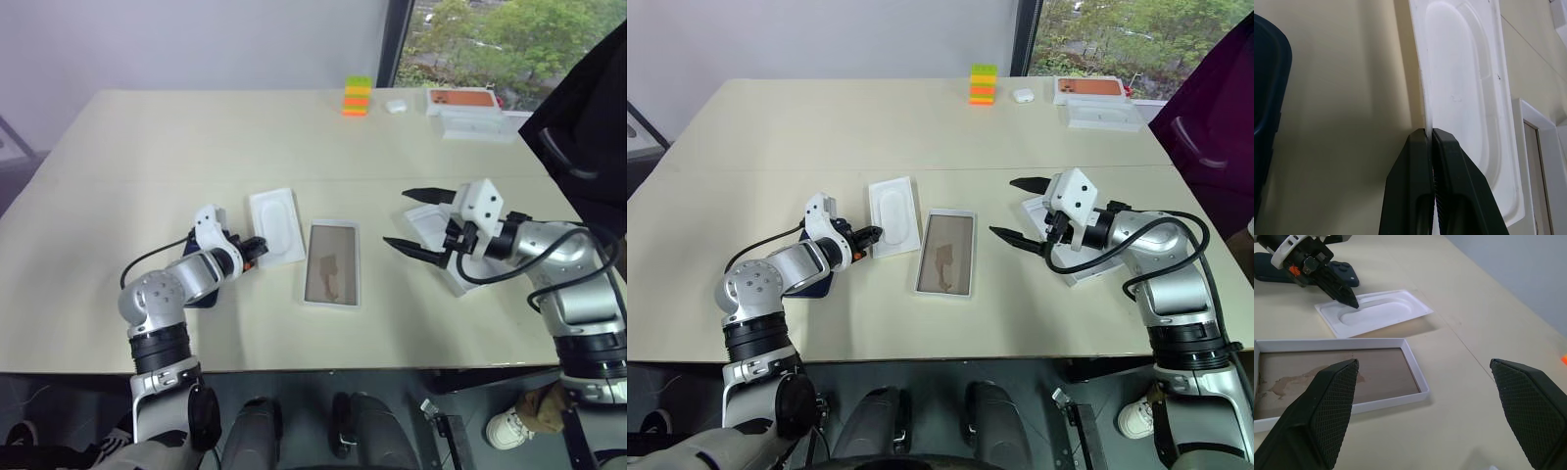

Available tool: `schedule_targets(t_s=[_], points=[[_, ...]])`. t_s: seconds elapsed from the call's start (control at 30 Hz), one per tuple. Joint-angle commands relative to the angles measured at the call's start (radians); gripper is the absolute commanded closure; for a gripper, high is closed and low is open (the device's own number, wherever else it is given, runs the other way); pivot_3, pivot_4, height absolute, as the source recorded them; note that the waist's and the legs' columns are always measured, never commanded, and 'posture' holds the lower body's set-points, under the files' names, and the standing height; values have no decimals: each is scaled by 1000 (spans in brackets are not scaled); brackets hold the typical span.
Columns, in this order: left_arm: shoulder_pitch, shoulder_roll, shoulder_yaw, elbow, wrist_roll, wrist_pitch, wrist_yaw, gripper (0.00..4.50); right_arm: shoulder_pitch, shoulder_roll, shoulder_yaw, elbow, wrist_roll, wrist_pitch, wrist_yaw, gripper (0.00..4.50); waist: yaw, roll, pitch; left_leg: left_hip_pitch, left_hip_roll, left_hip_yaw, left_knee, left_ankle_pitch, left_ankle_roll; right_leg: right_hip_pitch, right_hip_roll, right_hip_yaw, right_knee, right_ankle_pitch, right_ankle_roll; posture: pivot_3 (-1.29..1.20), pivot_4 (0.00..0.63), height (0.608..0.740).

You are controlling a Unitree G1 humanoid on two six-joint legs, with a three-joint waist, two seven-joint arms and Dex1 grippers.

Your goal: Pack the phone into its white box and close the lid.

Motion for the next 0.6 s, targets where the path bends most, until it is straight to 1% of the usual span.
schedule_targets(t_s=[0.03, 0.17, 0.23, 0.37, 0.43, 0.5, 0.53, 0.6], points=[[10, -8, 9, 3, -6, 8, 5, 4475, -10, -11, -28, -26, 7, -12, -5, 0, 0, 0, 0, 0, 0, 0, 0, 0, 0, 0, 0, 0, 0, 0, 0, 0, 150, 740], [9, 4, 30, -19, -33, 35, 0, 4475, -2, -12, -34, -14, 11, -14, 0, 0, -1, 0, 0, 0, 0, 0, 0, 0, 0, 0, 0, 0, 0, 0, 0, 0, 150, 740], [4, 25, 55, -45, -71, 73, -16, 4475, 10, -19, -43, 7, 17, -21, 15, 0, -1, 0, 0, 0, 0, 0, 0, 0, 0, 0, 0, 0, 0, 0, 0, 0, 150, 740], [-7, 98, 81, -114, -154, 188, -65, 4475, 38, -37, -76, 4, 114, 47, 96, 0, -2, -1, 1, -1, 0, -1, 0, 0, 0, 0, 0, -1, 0, 0, 0, 0, 150, 740], [-36, 100, 148, -108, -194, 265, -45, 4475, 66, -58, -83, -16, 156, 79, 148, 0, -2, -1, 1, -1, 0, -1, 0, 0, 0, 0, 0, -1, 0, 0, 0, 0, 150, 740], [-64, 117, 171, -130, -212, 342, -45, 4475, 101, -79, -80, -36, 178, 100, 190, 0, 0, -1, 1, 0, 0, -1, 0, 0, 0, 0, 0, -1, 0, 0, 0, 0, 150, 740], [-71, 122, 173, -139, -214, 365, -45, 4475, 110, -84, -79, -41, 182, 102, 200, 0, 0, -1, 1, -1, 0, -1, 0, 0, 0, 0, 0, -1, 0, 0, 0, 0, 150, 740], [-72, 153, 126, -173, -211, 384, -64, 4475, 117, -85, -75, -49, 179, 104, 200, 0, -1, -1, 1, -1, 0, -1, 0, 0, 0, 0, 0, -2, -1, 0, 0, 0, 150, 740]])
